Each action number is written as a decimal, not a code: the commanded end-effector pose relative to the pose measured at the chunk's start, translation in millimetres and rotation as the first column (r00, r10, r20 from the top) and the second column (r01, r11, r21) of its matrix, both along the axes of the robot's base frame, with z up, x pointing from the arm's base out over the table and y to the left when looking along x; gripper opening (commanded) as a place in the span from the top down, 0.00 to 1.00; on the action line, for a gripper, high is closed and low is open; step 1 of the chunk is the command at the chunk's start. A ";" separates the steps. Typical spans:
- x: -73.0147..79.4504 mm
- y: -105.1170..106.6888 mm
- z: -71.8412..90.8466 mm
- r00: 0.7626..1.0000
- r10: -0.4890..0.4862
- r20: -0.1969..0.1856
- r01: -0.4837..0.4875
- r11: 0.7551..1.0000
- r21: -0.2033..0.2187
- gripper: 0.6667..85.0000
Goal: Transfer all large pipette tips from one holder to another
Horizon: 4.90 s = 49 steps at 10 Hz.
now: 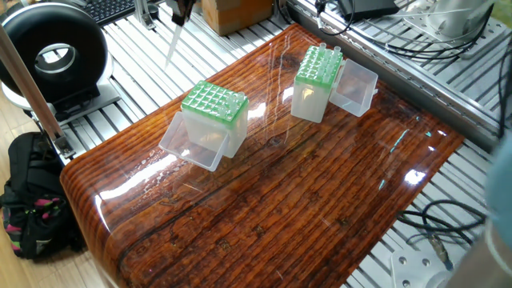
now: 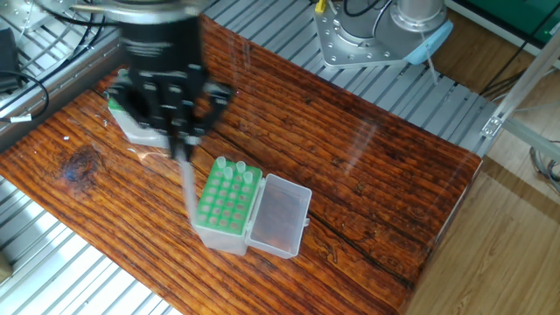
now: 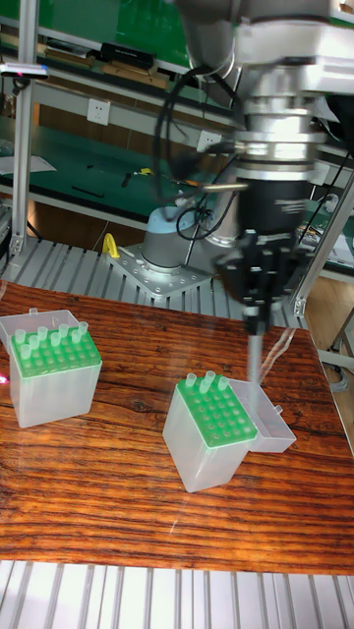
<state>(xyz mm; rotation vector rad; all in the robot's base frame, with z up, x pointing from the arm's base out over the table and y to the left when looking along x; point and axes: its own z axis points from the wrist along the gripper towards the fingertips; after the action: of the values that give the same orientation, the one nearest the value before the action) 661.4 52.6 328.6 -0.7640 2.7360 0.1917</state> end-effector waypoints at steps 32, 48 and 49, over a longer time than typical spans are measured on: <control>-100.6 -232.6 -55.8 0.943 0.077 -0.324 -0.147 0.969 -0.198 0.87; -98.7 -230.9 -67.7 0.937 0.081 -0.340 -0.165 0.961 -0.224 0.83; -98.4 -230.9 -68.0 0.936 0.090 -0.340 -0.173 0.959 -0.224 0.79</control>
<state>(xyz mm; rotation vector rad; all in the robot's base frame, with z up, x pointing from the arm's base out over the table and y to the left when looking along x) 561.1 -180.8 261.7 -1.0564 3.0757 -0.0129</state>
